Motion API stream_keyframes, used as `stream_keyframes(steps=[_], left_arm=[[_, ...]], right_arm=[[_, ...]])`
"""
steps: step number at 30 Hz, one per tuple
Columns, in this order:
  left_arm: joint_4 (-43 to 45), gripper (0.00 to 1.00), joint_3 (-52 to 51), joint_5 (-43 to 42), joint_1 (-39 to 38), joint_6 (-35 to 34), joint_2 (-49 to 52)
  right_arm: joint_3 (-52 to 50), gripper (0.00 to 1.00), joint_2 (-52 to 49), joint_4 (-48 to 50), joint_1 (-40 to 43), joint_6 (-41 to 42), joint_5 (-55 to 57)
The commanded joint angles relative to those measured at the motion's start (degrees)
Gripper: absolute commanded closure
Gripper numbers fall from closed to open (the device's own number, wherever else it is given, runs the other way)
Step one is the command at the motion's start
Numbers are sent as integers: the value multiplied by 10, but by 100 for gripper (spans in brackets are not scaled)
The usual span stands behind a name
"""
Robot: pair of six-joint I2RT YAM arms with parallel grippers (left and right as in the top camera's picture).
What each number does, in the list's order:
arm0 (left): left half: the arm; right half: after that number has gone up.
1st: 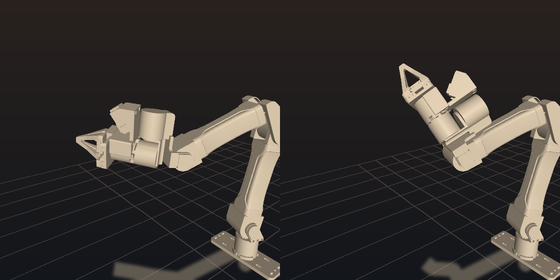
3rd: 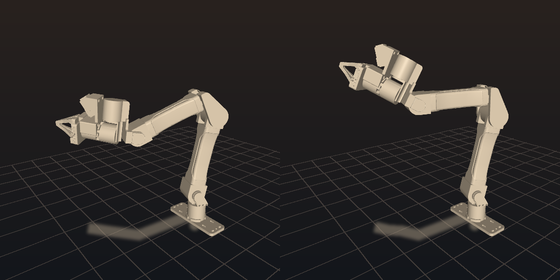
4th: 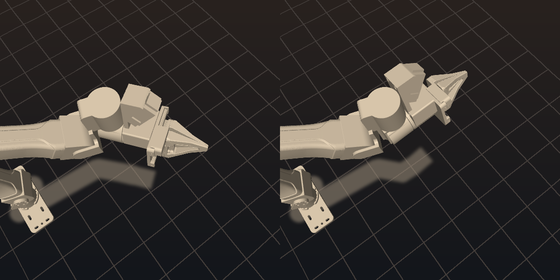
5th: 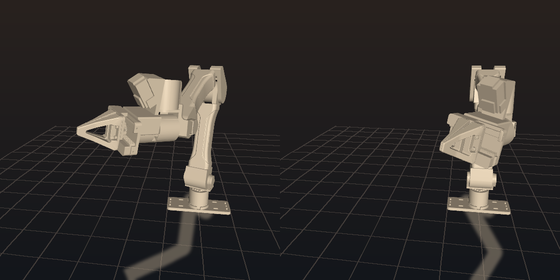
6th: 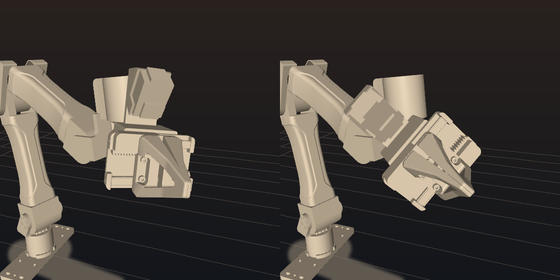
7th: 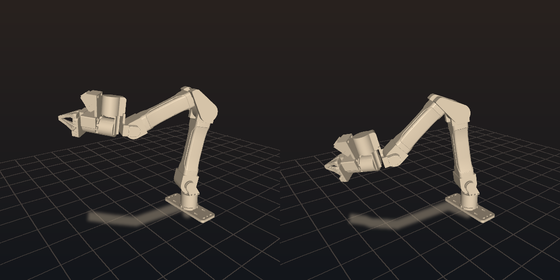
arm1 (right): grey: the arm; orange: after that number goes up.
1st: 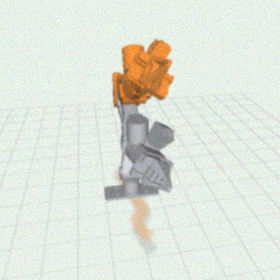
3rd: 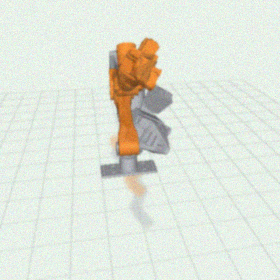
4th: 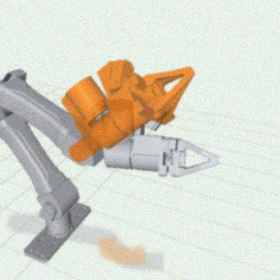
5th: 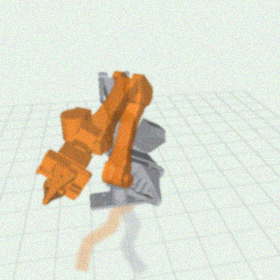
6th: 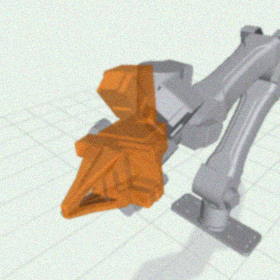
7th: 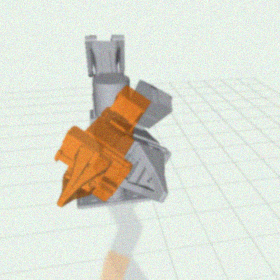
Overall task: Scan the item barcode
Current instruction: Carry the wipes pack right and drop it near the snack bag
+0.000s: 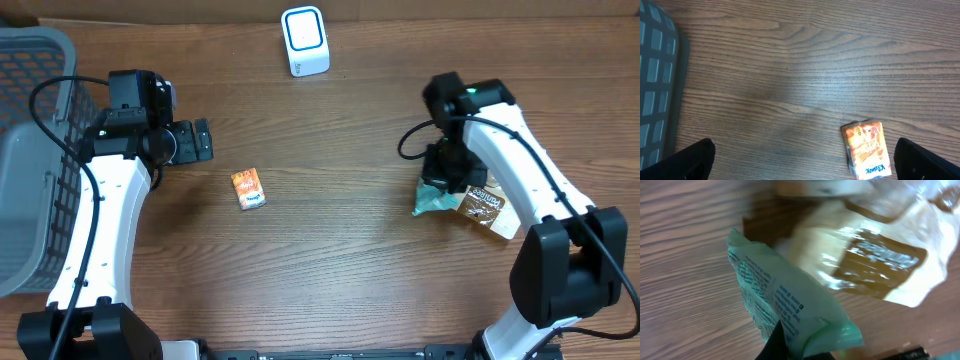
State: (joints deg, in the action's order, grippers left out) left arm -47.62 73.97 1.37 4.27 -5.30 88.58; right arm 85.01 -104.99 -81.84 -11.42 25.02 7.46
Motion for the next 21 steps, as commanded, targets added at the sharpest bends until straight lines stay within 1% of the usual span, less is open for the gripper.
stream_keyframes(steps=[1,4,6,8,10,13,16,19,20,21], left_arm=[[0,0,1,3,2,17,3],[0,1,1,3,2,17,3],[0,0,1,3,2,17,3],[0,1,1,3,2,17,3],[0,0,1,3,2,17,3],[0,0,1,3,2,17,3],[0,0,1,3,2,17,3],[0,0,1,3,2,17,3],[0,0,1,3,2,17,3],[0,1,1,3,2,17,3]], right_arm=[[0,53,2,5,29,7,0],[0,35,2,12,48,7,-2],[2,31,2,14,54,7,-10],[10,30,2,16,54,1,-30],[22,30,2,16,51,-28,-67],[42,31,2,31,39,-83,-174],[44,31,2,84,11,-128,-294],[43,27,2,145,-25,-131,-351],[43,23,2,170,-39,-131,-365],[43,11,2,193,-52,-130,-373]])
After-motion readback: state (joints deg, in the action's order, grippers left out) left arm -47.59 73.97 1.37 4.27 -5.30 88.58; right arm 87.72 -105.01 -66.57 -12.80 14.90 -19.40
